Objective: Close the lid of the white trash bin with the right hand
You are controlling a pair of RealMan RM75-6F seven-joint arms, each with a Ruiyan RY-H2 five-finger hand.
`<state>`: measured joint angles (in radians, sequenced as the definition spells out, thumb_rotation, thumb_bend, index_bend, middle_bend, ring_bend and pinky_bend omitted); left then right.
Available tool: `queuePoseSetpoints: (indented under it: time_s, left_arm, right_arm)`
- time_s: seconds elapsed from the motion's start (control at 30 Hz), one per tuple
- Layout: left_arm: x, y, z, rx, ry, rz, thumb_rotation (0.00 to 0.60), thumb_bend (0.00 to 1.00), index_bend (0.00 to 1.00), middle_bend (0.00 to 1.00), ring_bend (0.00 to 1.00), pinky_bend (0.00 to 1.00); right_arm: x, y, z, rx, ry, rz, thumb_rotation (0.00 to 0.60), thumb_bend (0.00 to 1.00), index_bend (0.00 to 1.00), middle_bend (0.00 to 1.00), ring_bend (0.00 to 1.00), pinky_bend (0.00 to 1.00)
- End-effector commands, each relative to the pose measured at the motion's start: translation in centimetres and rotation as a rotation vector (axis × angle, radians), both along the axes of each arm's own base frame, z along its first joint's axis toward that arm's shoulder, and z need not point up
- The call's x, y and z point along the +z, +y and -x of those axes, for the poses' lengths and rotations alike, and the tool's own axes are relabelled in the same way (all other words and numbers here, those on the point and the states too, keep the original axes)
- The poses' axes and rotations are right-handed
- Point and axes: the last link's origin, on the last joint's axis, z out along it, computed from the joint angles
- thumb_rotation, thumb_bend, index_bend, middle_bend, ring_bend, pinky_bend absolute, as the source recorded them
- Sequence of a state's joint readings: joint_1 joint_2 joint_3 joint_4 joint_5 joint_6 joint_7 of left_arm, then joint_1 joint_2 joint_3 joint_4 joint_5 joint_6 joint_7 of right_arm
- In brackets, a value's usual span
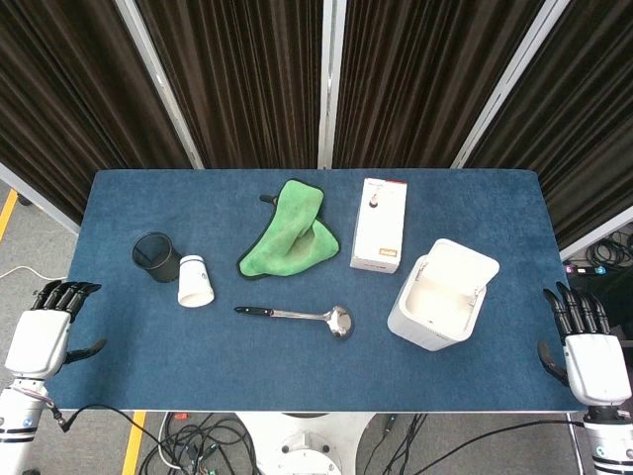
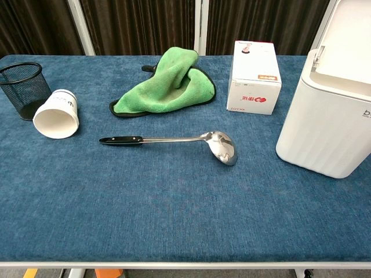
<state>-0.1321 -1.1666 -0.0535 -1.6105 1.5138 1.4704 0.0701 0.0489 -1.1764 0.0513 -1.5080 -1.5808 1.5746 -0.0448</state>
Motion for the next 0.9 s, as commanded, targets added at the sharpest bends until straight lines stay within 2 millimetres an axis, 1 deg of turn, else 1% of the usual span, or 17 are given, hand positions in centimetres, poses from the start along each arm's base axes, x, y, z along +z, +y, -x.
queuePoseSetpoints:
  time_s: [0.03, 0.4, 0.53, 0.67, 0.7, 0.73, 0.77, 0.8, 0.87, 0.9]
  left_arm:
    - [-0.1, 0.1, 0.0, 0.000, 0.007, 0.004, 0.600, 0.00, 0.21, 0.22, 0.16, 0.14]
    - [-0.4, 0.1, 0.0, 0.011, 0.007, 0.018, 0.600, 0.00, 0.21, 0.22, 0.16, 0.14]
    - [-0.8, 0.0, 0.0, 0.013, 0.014, 0.026, 0.600, 0.00, 0.21, 0.22, 0.16, 0.14]
    - [-0.9, 0.0, 0.1, 0.017, 0.025, 0.026, 0.600, 0.00, 0.21, 0.22, 0.16, 0.14]
    - [-0.9, 0.1, 0.1, 0.017, 0.028, 0.021, 0.600, 0.00, 0.21, 0.22, 0.16, 0.14]
    - [-0.9, 0.2, 0.1, 0.014, 0.034, 0.013, 0.600, 0.00, 0.21, 0.22, 0.16, 0.14]
    - [-0.9, 0.2, 0.1, 0.010, 0.041, 0.007, 0.600, 0.00, 0.21, 0.22, 0.16, 0.14]
    - [-1.0, 0.3, 0.1, 0.007, 0.046, 0.004, 0.600, 0.00, 0.21, 0.22, 0.16, 0.14]
    - [-1.2, 0.3, -0.1, 0.002, 0.043, 0.006, 0.600, 0.00, 0.21, 0.23, 0.16, 0.14]
    - [-1.3, 0.4, -0.1, 0.001, 0.040, 0.009, 0.600, 0.00, 0.21, 0.23, 0.16, 0.14]
  right_arm:
    - [0.1, 0.0, 0.0, -0.001, -0.003, 0.005, 0.600, 0.31, 0.00, 0.00, 0.00, 0.00]
    - [0.8, -0.1, 0.1, 0.003, -0.020, -0.009, 0.600, 0.31, 0.00, 0.00, 0.00, 0.00]
    - [1.6, -0.5, 0.4, 0.009, -0.022, -0.023, 0.600, 0.31, 0.00, 0.00, 0.00, 0.00]
    - [2.5, -1.1, 0.3, 0.023, -0.030, -0.037, 0.600, 0.32, 0.00, 0.00, 0.00, 0.00]
    - [2.7, -1.2, 0.3, 0.026, -0.029, -0.036, 0.600, 0.34, 0.00, 0.00, 0.00, 0.00]
    - [3.0, -1.4, 0.2, 0.028, -0.028, -0.033, 0.600, 0.38, 0.00, 0.00, 0.00, 0.00]
    - [3.1, -1.5, 0.2, 0.028, -0.029, -0.034, 0.600, 0.46, 0.00, 0.00, 0.00, 0.00]
    - [3.3, -1.6, 0.1, 0.028, -0.030, -0.036, 0.600, 0.55, 0.00, 0.00, 0.00, 0.00]
    - [3.6, -1.8, 0.0, 0.032, -0.048, -0.043, 0.600, 0.79, 0.00, 0.00, 0.00, 0.00]
    - [3.7, -1.9, -0.1, 0.037, -0.064, -0.049, 0.600, 0.87, 0.00, 0.00, 0.00, 0.00]
